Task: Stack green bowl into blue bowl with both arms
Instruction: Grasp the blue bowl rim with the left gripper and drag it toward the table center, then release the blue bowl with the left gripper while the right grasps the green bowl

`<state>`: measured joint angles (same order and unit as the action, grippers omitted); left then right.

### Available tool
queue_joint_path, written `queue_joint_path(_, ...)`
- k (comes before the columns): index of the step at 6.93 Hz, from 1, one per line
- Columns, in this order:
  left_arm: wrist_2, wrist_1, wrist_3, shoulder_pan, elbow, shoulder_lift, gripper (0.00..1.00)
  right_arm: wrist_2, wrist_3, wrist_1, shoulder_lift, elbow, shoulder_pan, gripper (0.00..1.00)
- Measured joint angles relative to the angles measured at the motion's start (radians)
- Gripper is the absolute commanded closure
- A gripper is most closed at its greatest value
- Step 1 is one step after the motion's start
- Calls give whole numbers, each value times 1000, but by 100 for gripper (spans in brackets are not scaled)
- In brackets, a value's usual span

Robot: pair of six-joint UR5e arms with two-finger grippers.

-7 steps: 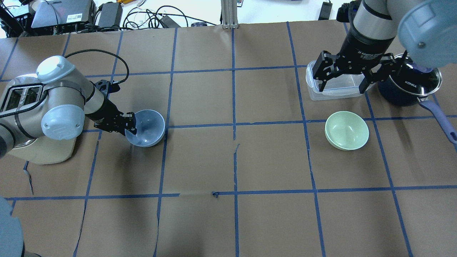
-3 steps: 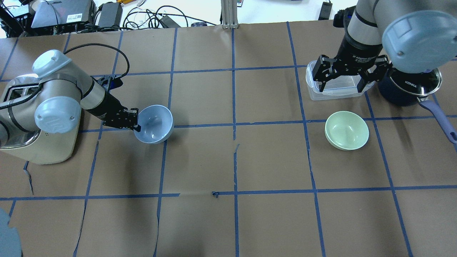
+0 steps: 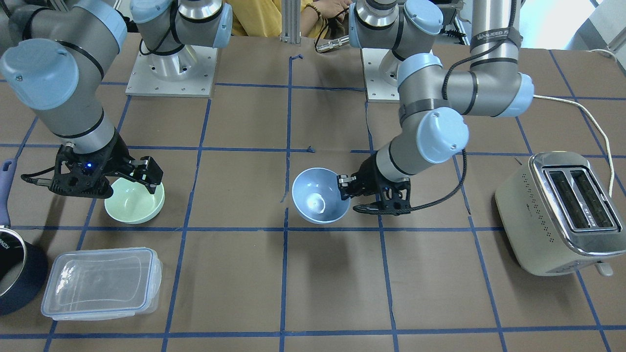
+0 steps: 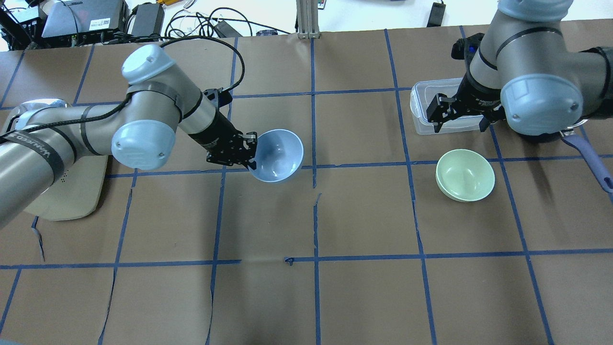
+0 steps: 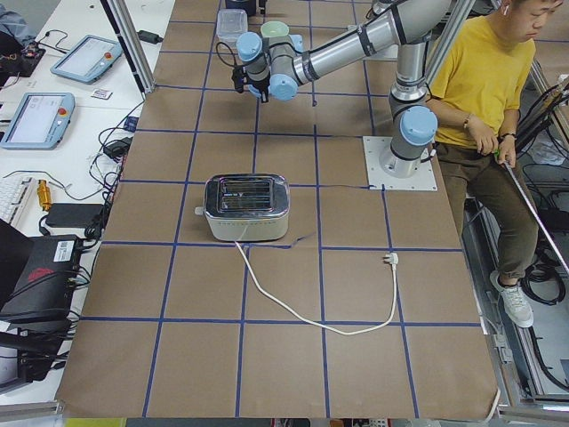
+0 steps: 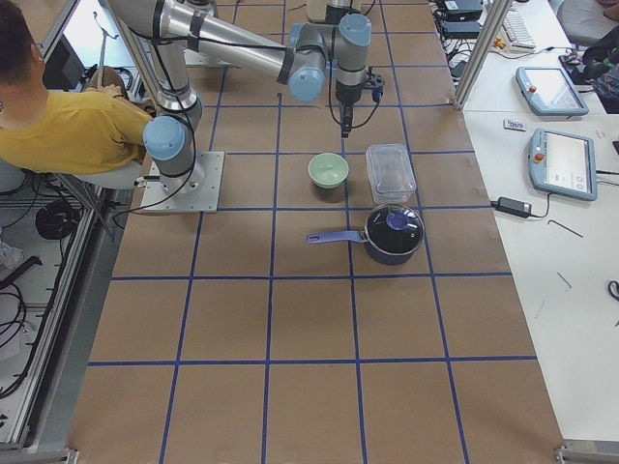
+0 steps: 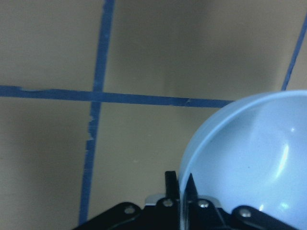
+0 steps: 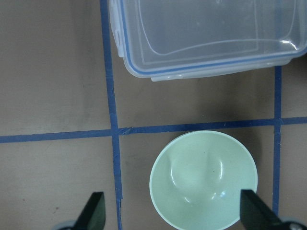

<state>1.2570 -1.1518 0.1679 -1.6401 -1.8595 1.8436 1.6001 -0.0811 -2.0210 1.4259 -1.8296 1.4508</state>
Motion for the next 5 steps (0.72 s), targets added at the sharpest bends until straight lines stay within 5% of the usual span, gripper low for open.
queue_joint_path(2, 53, 113, 119, -87, -59, 15, 100, -5, -42, -190, -73, -70, -8, 0)
queue_joint_path(5, 58, 205, 189, -117, -96, 49, 100, -10, -50, -252, -141, -96, -9, 0)
